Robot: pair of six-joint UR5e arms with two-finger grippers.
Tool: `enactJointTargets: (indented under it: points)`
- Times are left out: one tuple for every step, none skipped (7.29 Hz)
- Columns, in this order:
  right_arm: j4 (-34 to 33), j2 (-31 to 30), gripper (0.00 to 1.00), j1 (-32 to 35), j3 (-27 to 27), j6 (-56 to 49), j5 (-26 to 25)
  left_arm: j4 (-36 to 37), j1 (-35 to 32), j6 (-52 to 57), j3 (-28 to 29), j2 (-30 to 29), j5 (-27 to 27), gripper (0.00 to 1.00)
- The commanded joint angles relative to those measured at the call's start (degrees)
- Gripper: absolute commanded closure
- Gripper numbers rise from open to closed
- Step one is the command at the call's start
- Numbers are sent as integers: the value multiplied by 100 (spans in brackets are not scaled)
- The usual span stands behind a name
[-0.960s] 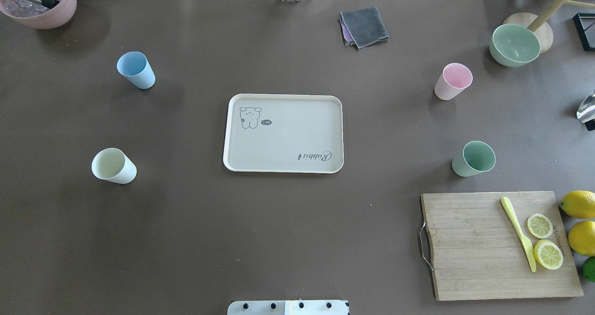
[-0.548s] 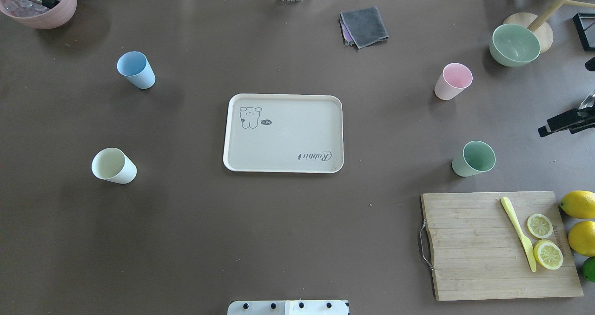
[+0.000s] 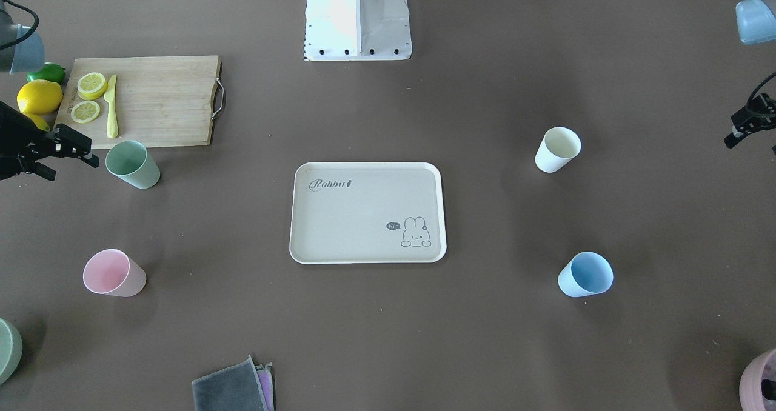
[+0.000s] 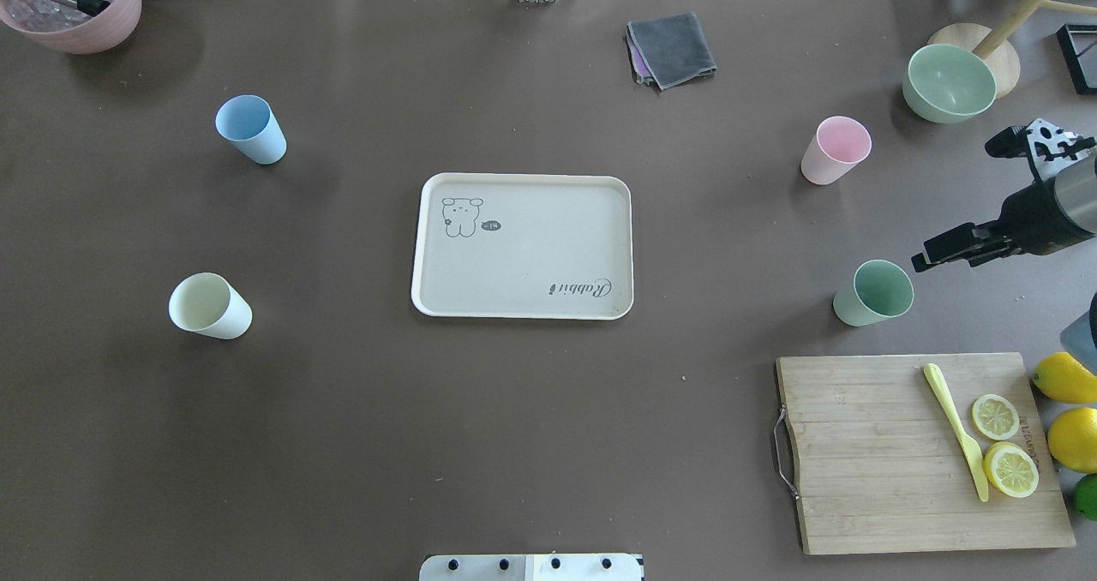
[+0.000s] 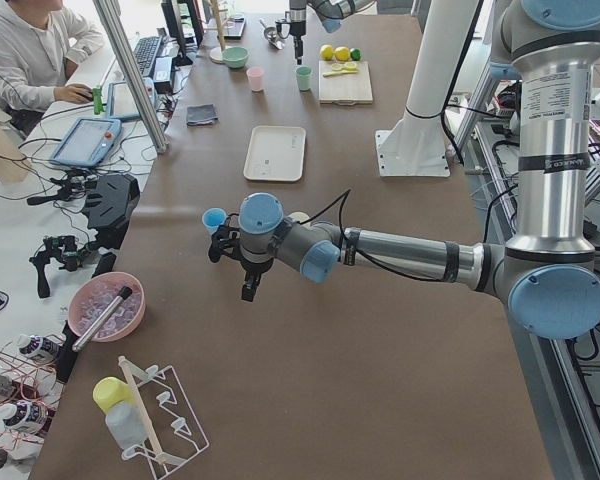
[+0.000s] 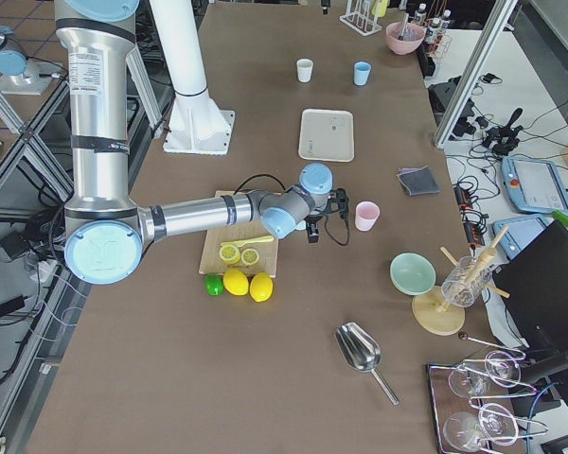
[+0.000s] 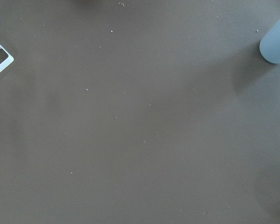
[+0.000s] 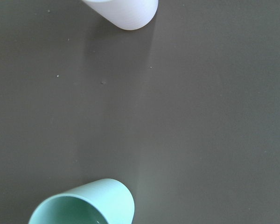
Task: Place all cups on tray
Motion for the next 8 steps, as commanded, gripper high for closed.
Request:
enactJointTargets:
  points:
    - [0, 27, 7, -240, -11, 24, -137, 9, 9, -19, 20, -90, -3, 2]
    - [9, 18, 8, -267, -11, 24, -129, 9, 9, -54, 38, -108, 6, 2]
    - [0, 9, 17, -328, -20, 24, -147, 9, 18, -202, 38, -170, 6, 2]
    - [0, 9, 43, -372, -38, 33, -147, 17, 35, -239, 47, -214, 6, 2]
    - [0, 9, 99, -373, -46, 25, -147, 17, 35, -239, 47, -214, 6, 2]
    - [-9, 9, 100, -373, -55, 24, -155, 26, 114, -300, 47, -240, 6, 2]
    - [-9, 18, 100, -382, -38, 24, -156, 9, 367, -918, 47, -319, 23, 2]
    - [-9, 35, 100, -390, 6, 24, -156, -52, 656, -1812, -14, -485, 76, 2]
